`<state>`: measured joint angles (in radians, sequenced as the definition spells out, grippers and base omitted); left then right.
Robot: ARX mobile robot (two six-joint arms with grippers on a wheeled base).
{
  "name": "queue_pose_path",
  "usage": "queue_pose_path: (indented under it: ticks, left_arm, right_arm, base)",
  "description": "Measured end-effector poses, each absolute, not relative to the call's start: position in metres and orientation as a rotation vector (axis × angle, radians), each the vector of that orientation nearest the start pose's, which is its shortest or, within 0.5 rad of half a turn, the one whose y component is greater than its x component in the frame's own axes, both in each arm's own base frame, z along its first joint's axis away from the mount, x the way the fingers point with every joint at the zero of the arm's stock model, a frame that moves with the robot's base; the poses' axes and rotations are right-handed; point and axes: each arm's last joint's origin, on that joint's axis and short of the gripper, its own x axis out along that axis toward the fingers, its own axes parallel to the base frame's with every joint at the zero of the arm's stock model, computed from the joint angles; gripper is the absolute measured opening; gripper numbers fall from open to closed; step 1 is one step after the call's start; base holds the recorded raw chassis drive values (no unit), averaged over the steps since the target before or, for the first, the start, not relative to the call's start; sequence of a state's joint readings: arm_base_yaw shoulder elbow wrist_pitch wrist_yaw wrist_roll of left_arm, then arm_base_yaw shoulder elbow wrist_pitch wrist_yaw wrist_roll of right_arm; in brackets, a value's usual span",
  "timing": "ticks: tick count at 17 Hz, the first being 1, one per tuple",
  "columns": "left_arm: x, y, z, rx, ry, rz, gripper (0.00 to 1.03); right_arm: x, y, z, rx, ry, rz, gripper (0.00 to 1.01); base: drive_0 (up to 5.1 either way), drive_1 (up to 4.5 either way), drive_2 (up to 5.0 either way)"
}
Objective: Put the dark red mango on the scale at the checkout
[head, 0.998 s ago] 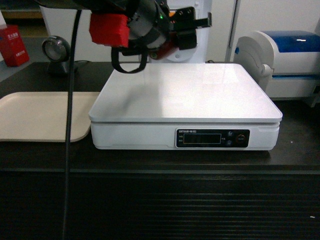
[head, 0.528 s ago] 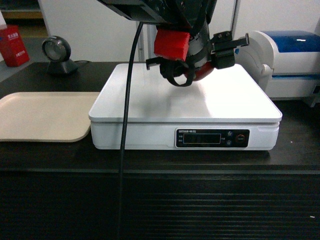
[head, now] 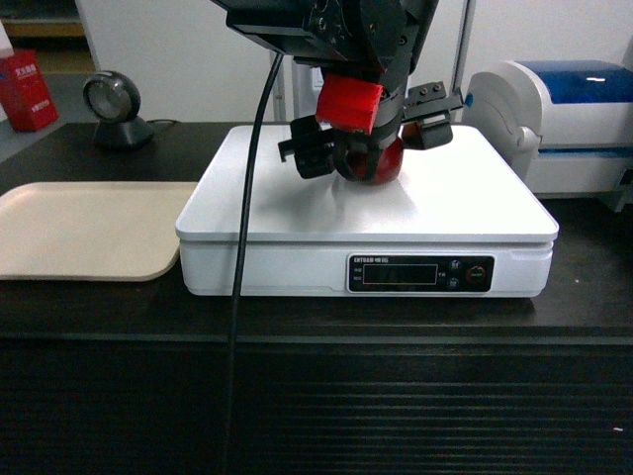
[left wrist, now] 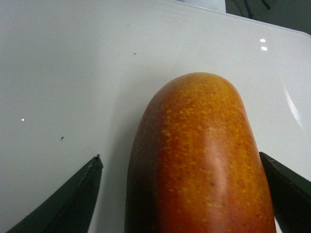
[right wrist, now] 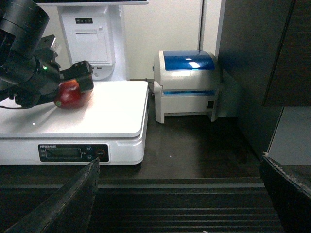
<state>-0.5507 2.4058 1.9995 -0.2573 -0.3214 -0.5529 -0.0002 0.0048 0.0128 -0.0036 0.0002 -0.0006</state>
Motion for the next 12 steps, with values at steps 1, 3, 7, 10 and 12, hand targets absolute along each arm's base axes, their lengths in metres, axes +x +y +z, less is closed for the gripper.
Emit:
queue_pose_path:
  ticks: [1, 3, 7, 10, 12]
  left_arm:
    - [0.465, -0.275, 0.181, -0.258, 0.629, -0.055, 1.00]
    - [0.466, -0.276, 0.183, -0.267, 0.599, -0.063, 0.98]
    - [0.457, -0.268, 0.206, -0.183, 0.425, -0.110, 0.98]
    - [0.433, -0.254, 0.261, -0.058, 0.166, -0.275, 0.98]
    - [0.405, -0.234, 0.276, 0.059, 0.062, -0.443, 0.98]
  right_arm:
    - [0.097, 0.000, 0.167, -0.001, -0.004, 0.000, 0.98]
    - [0.097, 0.000, 0.167, -0.001, -0.004, 0.000, 0.98]
    - [0.097, 0.000, 0.167, -0.001, -0.004, 0.000, 0.98]
    - [0.097, 0.000, 0.167, -0.001, -0.004, 0.000, 0.98]
    - [0.097, 0.000, 0.167, -0.001, -0.004, 0.000, 0.98]
  base:
    - [0.0, 0.00, 0.0]
    - [0.0, 0.00, 0.0]
    - [0.0, 0.00, 0.0]
    - [0.0, 0.00, 0.0]
    - [0.0, 0.00, 0.0]
